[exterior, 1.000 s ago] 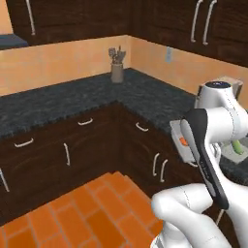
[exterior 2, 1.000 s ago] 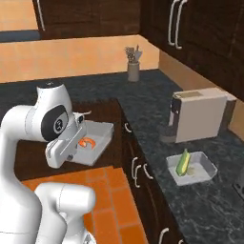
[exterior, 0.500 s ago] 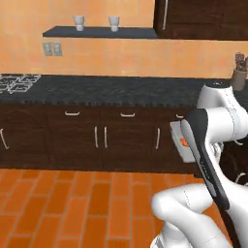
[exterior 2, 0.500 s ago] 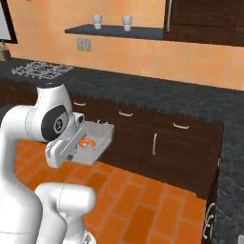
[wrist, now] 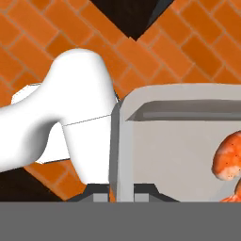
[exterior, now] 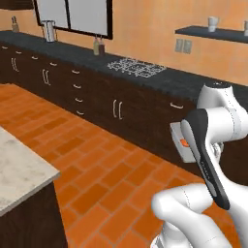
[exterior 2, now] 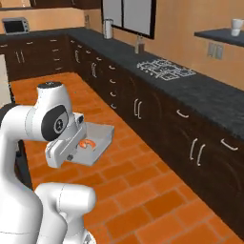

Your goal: Take the meat container that has the shrimp and place it on the second highest rack of the freezer. Then take the vegetable container that has the garlic and corn and place it on the highest rack of the freezer.

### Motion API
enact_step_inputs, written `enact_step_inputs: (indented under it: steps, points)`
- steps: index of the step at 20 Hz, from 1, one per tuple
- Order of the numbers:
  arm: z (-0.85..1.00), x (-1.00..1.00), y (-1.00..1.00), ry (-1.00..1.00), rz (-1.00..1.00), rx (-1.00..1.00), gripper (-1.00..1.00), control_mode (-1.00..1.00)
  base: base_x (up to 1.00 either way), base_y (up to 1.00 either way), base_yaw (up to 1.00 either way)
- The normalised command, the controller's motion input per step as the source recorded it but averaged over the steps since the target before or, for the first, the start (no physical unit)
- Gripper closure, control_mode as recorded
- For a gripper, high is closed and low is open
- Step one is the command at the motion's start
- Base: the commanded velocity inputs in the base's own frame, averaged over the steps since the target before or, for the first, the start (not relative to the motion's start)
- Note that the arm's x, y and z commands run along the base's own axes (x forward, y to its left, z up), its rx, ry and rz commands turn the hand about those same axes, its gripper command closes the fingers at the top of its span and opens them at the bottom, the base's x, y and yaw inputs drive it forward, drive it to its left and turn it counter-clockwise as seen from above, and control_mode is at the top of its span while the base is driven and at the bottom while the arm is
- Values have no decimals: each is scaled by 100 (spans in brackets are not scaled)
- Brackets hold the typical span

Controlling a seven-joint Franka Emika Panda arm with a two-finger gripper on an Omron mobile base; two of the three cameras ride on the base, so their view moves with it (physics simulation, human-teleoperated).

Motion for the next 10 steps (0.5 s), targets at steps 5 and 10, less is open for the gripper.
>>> enact_step_inputs:
  steps: [5, 10]
  points:
    - [0, 0, 0, 0, 0, 0, 100, 100, 0, 0, 100]
    - [0, 0, 0, 0, 0, 0, 100, 100, 0, 0, 100]
